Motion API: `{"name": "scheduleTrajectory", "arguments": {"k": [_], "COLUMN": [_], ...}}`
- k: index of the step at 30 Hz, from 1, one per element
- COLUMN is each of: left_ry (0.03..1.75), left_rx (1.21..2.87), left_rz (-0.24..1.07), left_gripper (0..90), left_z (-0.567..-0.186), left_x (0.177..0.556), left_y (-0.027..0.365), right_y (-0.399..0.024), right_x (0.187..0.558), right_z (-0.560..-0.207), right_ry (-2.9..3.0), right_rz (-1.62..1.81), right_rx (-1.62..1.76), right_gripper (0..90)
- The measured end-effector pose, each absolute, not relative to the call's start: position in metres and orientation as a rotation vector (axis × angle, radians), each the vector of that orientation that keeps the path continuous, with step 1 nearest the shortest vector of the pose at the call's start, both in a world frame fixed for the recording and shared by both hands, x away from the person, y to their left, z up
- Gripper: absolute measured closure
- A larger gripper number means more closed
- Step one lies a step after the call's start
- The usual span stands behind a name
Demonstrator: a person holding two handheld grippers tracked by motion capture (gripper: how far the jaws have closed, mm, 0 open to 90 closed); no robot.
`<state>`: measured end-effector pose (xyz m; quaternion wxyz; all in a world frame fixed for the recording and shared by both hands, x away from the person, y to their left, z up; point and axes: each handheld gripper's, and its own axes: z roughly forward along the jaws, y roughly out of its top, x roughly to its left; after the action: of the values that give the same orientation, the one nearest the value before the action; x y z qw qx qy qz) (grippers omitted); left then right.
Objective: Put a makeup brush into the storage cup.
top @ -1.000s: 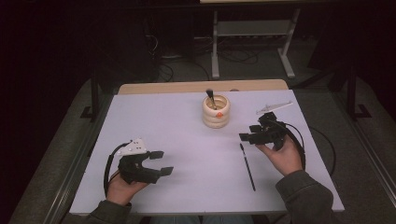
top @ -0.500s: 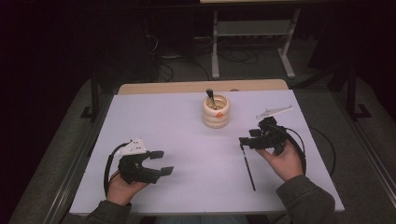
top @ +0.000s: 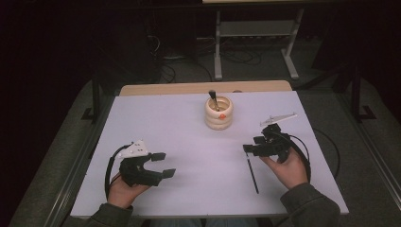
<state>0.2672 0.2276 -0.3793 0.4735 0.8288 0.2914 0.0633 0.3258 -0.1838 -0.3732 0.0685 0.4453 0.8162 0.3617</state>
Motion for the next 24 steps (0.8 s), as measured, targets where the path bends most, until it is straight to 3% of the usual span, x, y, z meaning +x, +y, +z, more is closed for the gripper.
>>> {"name": "scheduleTrajectory", "arguments": {"k": [24], "left_ry": [0.710], "left_rx": [2.034], "left_rz": [0.167], "left_gripper": [27.5], "left_z": [-0.378], "left_x": [0.267], "left_y": [0.230], "right_y": [-0.184], "right_x": [0.315], "right_z": [-0.388], "right_ry": [2.444], "right_rz": [1.029], "right_rx": [1.422], "right_gripper": [49.5]}}
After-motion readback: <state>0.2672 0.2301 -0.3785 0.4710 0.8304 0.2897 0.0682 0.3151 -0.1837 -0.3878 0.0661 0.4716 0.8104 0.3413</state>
